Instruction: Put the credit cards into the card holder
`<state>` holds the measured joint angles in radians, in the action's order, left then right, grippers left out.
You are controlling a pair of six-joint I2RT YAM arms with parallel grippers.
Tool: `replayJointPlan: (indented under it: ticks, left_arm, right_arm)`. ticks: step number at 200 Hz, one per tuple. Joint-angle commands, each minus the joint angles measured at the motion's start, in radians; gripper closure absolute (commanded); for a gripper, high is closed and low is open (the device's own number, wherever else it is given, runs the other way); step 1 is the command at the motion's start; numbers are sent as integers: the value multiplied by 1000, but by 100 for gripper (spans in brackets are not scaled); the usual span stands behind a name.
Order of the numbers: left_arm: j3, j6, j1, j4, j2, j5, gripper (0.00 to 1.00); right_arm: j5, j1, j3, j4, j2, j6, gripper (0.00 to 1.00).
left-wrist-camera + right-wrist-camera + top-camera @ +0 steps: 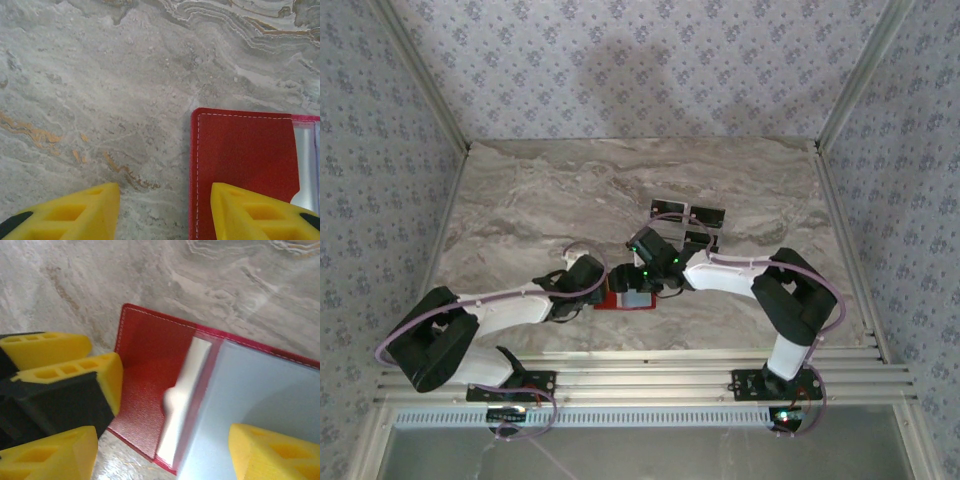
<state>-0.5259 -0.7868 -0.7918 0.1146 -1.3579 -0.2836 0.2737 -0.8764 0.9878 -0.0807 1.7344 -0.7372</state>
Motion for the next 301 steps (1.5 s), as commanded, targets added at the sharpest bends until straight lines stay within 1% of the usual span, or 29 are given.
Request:
replayJointPlan:
  ticks: [1,30,54,88,111,177,234,301]
  left_arm:
    - [10,-14,-1,-18,-9,9,49]
    - [17,-18,0,-19,-1,7,49]
    - [15,-17,-1,-19,4,11,49]
    - [12,-16,-1,-17,12,10,49]
    - [10,-15,-1,-15,15,11,49]
    - [9,-14,-1,-13,14,11,49]
    - [9,-16,-1,-18,10,11,49]
    - [12,-24,-12,-44,-14,22,50]
  right_arm:
    - [47,6,-1,47,31,-36,28]
    - [50,6,8,46,29,-38,28]
    - [33,9,2,18,-20,-25,28]
    - [-18,11,2,-65,-102,10,28]
    - [-58,11,0,-114,-120,25,28]
    - [-96,10,-23,-132,-68,31,28]
    - [-90,11,-17,-115,6,29,28]
    - [17,2,8,-20,71,-26,28]
